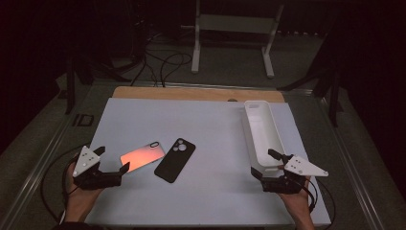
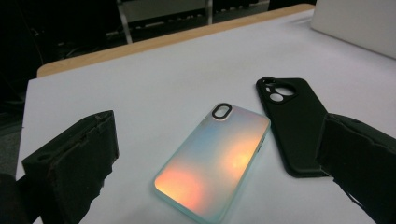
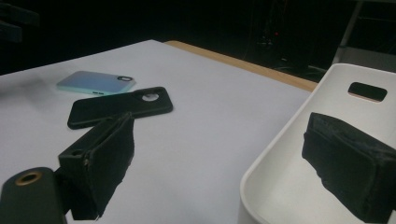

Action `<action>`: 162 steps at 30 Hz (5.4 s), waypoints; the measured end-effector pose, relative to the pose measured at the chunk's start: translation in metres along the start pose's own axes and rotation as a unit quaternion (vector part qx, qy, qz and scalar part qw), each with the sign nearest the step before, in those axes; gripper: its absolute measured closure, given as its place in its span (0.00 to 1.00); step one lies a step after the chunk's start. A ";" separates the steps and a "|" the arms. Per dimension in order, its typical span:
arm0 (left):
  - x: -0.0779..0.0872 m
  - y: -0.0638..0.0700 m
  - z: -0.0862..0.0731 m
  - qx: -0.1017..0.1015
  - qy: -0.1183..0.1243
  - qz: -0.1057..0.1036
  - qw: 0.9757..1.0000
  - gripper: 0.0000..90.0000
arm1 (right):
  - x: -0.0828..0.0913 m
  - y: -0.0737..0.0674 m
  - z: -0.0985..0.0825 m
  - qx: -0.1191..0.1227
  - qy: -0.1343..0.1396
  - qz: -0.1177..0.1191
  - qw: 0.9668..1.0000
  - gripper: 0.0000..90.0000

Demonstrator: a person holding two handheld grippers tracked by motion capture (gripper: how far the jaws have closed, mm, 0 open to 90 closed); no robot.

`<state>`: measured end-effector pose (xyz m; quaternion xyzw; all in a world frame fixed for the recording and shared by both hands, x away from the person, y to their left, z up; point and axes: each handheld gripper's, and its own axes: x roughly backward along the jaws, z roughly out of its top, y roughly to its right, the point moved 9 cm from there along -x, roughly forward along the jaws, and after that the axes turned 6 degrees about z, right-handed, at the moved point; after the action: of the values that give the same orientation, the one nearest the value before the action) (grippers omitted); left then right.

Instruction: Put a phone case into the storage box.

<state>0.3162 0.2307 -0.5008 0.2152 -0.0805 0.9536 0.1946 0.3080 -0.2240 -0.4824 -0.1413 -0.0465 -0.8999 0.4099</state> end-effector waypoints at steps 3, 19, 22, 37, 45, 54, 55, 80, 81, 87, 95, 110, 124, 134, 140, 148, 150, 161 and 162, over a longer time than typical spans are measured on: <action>-0.006 -0.001 -0.001 -0.005 -0.011 -0.002 1.000 0.00 | 0.000 0.001 0.000 0.000 0.001 0.000 1.000 0.10; -0.035 -0.007 -0.005 -0.013 -0.053 -0.014 0.998 0.00 | 0.002 0.002 0.002 0.002 0.001 -0.001 1.000 0.10; -0.041 -0.009 -0.008 -0.011 -0.060 -0.015 0.998 0.00 | 0.002 0.002 0.002 0.001 0.002 -0.001 1.000 0.10; -0.054 -0.014 -0.016 -0.028 -0.097 -0.031 0.994 0.00 | 0.001 0.002 0.000 0.002 -0.003 -0.001 1.000 0.10; -0.063 -0.007 -0.014 -0.042 -0.100 -0.062 0.992 0.00 | 0.000 0.001 -0.001 0.000 -0.004 0.001 1.000 0.10; -0.077 0.001 -0.015 -0.061 -0.118 -0.072 0.989 0.00 | 0.001 0.002 -0.001 0.001 -0.004 -0.001 1.000 0.10; -0.078 0.001 -0.015 -0.062 -0.121 -0.072 0.988 0.00 | 0.000 0.002 -0.001 0.001 -0.004 0.000 1.000 0.10; -0.102 0.004 -0.039 -0.077 -0.181 -0.091 0.976 0.00 | -0.002 -0.001 -0.003 0.003 -0.007 0.005 1.000 0.10; -0.102 0.004 -0.039 -0.078 -0.183 -0.091 0.976 0.00 | -0.003 -0.001 -0.003 0.003 -0.007 0.005 1.000 0.10; -0.105 0.004 -0.042 -0.077 -0.190 -0.092 0.974 0.00 | -0.004 -0.003 -0.003 0.002 -0.008 0.008 1.000 0.10; -0.107 0.004 -0.046 -0.073 -0.197 -0.094 0.973 0.00 | -0.004 -0.003 -0.004 0.003 -0.009 0.008 1.000 0.10; -0.102 0.009 -0.058 -0.078 -0.233 -0.101 0.964 0.04 | -0.005 -0.003 -0.006 0.001 -0.013 0.011 1.000 0.10; -0.094 0.008 -0.055 -0.062 -0.250 -0.096 0.961 0.18 | -0.007 -0.004 -0.006 0.002 -0.014 0.013 1.000 0.10; -0.088 0.004 -0.049 -0.032 -0.224 -0.080 0.971 0.19 | -0.007 -0.004 -0.006 -0.002 -0.013 0.012 1.000 0.10; -0.084 0.005 -0.041 -0.025 -0.203 -0.074 0.976 0.19 | -0.007 -0.003 -0.005 -0.004 -0.012 0.012 1.000 0.10; -0.073 0.009 -0.022 -0.009 -0.164 -0.077 0.983 0.19 | -0.008 -0.003 -0.004 -0.004 -0.013 0.012 1.000 0.10; -0.072 0.009 -0.019 -0.012 -0.159 -0.075 0.984 0.19 | -0.009 -0.002 -0.003 -0.007 -0.014 0.012 1.000 0.10; -0.054 0.024 0.006 -0.017 -0.111 -0.066 0.992 0.19 | -0.017 -0.002 0.008 -0.014 -0.018 0.015 1.000 0.10; -0.050 0.029 0.011 -0.019 -0.102 -0.065 0.992 0.19 | -0.023 -0.003 0.012 -0.024 -0.019 0.023 0.999 0.10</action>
<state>0.3506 0.1850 -0.5148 0.3130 -0.1036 0.9101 0.2511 0.3227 -0.2037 -0.4778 -0.1691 -0.0291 -0.8883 0.4260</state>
